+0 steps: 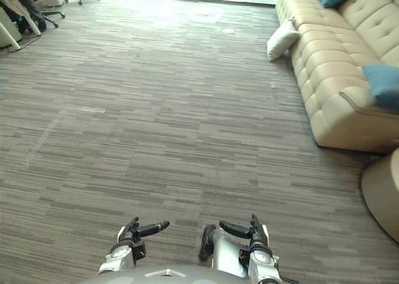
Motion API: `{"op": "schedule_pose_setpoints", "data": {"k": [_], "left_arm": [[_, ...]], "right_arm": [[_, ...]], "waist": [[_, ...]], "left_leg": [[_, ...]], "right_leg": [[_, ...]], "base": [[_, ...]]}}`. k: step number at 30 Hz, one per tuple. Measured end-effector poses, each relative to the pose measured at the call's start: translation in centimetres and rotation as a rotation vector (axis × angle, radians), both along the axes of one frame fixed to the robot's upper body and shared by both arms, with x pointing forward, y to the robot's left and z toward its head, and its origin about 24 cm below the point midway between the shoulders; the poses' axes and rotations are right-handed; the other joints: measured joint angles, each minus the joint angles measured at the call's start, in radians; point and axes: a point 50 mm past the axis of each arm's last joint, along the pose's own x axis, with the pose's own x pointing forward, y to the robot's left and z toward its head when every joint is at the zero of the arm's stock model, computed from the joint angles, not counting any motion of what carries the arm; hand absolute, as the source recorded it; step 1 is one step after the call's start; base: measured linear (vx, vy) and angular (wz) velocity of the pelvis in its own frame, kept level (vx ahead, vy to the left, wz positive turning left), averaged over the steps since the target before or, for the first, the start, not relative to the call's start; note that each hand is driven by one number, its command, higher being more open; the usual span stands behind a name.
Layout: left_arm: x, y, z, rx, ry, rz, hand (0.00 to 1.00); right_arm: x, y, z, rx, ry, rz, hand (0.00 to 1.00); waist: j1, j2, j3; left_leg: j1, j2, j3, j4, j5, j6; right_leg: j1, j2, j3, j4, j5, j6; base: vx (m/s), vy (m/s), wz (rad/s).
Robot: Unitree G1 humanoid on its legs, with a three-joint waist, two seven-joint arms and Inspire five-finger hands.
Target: Pick up cushions and gather them together orderly.
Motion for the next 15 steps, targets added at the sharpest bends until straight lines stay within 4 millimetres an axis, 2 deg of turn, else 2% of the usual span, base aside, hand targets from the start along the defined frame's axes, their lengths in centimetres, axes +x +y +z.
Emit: {"op": "schedule_pose_setpoints", "data": {"k": [1,2,3,4,5,6,7,8,9,10,11,12,13,14,15], "left_arm": [[-0.1,-0.1,-0.1,0.0,0.004,-0.014,1.0],[-0.2,-0.1,-0.1,0.002,0.005,-0.02,1.0],[-0.1,-0.3,-0.1,-0.004,0.003,-0.021,1.0],[0.1,-0.4,0.1,-0.011,-0.011,-0.01,1.0],[0.1,-0.4,0.1,-0.012,-0.014,-0.008,1.0],[0.1,-0.1,0.3,-0.011,-0.032,0.021,1.0],[0.2,0.4,0.4,-0.001,-0.044,0.044,1.0],[0.6,1.0,0.7,0.012,-0.065,0.065,1.0],[0.8,1.5,1.0,0.022,-0.082,0.081,1.0],[0.9,1.5,1.0,0.024,-0.089,0.084,1.0],[1.1,1.6,1.2,0.029,-0.106,0.087,1.0],[1.4,1.4,1.4,0.029,-0.13,0.09,1.0],[1.6,1.4,1.6,0.03,-0.143,0.09,1.0],[1.7,1.4,1.6,0.03,-0.149,0.091,1.0],[2.0,1.3,1.8,0.03,-0.163,0.089,1.0]], "right_arm": [[-0.1,-0.1,0.0,0.002,0.0,-0.017,1.0],[-0.1,-0.2,0.0,0.001,0.004,-0.017,1.0],[-0.3,-0.2,-0.1,0.001,0.012,-0.018,1.0],[-0.5,-0.4,-0.1,-0.005,0.024,-0.011,1.0],[-0.6,-0.4,-0.2,-0.005,0.028,-0.007,1.0],[-0.7,-0.2,-0.2,-0.012,0.039,0.027,1.0],[-0.6,0.1,-0.3,-0.013,0.045,0.058,1.0],[-0.8,0.6,-0.5,-0.009,0.06,0.087,1.0],[-1.0,0.9,-0.6,-0.004,0.075,0.099,1.0],[-1.0,0.9,-0.7,-0.002,0.079,0.099,1.0],[-1.2,0.9,-0.7,0.0,0.086,0.095,1.0],[-1.4,0.8,-0.8,-0.002,0.096,0.085,1.0],[-1.5,0.8,-0.9,-0.003,0.1,0.082,1.0],[-1.5,0.9,-0.9,-0.004,0.1,0.081,1.0],[-1.7,1.0,-0.9,-0.005,0.104,0.076,1.0]], "waist": [[-0.004,0.011,-0.008],[-0.011,0.015,-0.009],[-0.023,0.022,-0.008],[-0.022,0.037,-0.007],[-0.021,0.039,-0.009],[-0.019,0.05,-0.01],[-0.015,0.043,-0.008],[-0.002,0.027,-0.005],[0.008,0.013,-0.005],[0.011,0.011,-0.004],[0.02,0.01,-0.004],[0.03,0.013,0.0],[0.034,0.014,0.003],[0.035,0.014,0.004],[0.04,0.01,0.006]], "left_leg": [[-0.016,0.017,-0.01,0.089,-0.004,-0.016],[-0.045,0.031,-0.028,0.175,-0.008,-0.058],[-0.126,0.053,-0.085,0.378,0.0,-0.164],[-0.222,0.07,-0.124,0.645,0.033,-0.243],[-0.238,0.076,-0.124,0.692,0.035,-0.244],[-0.331,0.109,-0.093,0.922,0.04,-0.238],[-0.392,0.135,-0.051,1.011,0.039,-0.23],[-0.457,0.156,-0.005,1.017,0.022,-0.188],[-0.51,0.164,0.025,0.959,-0.007,-0.133],[-0.527,0.166,0.036,0.926,-0.015,-0.118],[-0.551,0.175,0.063,0.841,-0.031,-0.091],[-0.585,0.175,0.089,0.663,-0.038,-0.068],[-0.612,0.168,0.087,0.531,-0.023,-0.052],[-0.62,0.164,0.085,0.487,-0.016,-0.051],[-0.642,0.145,0.076,0.342,0.028,-0.056]], "right_leg": [[0.024,0.003,-0.01,0.021,-0.055,-0.007],[0.045,0.006,-0.021,0.013,-0.066,-0.01],[0.093,0.02,-0.04,-0.013,-0.078,-0.013],[0.16,0.06,-0.049,-0.068,-0.081,-0.017],[0.173,0.068,-0.049,-0.08,-0.081,-0.017],[0.251,0.115,-0.038,-0.142,-0.084,-0.024],[0.311,0.138,-0.024,-0.185,-0.088,-0.031],[0.365,0.149,0.002,-0.228,-0.09,-0.033],[0.404,0.149,0.025,-0.268,-0.088,-0.031],[0.419,0.149,0.032,-0.281,-0.083,-0.022],[0.448,0.149,0.053,-0.312,-0.079,-0.014],[0.506,0.146,0.083,-0.363,-0.072,0.0],[0.547,0.143,0.102,-0.4,-0.073,0.011],[0.557,0.141,0.107,-0.41,-0.074,0.016],[0.586,0.127,0.122,-0.432,-0.087,0.04]], "base": [[0.44,-0.188,0.19],[0.44,-0.19,0.3],[0.53,-0.215,0.24],[0.5,-0.189,0.15],[0.46,-0.129,-0.23],[0.44,-0.084,-0.43],[0.5,-0.08,-0.68],[0.45,-0.061,-0.74],[0.29,-0.036,-0.62],[0.29,-0.024,-0.55],[0.41,0.033,-0.64],[0.6,0.087,-0.75],[0.54,0.127,-0.59],[0.48,0.164,-0.42],[0.48,0.205,-0.48]]}}
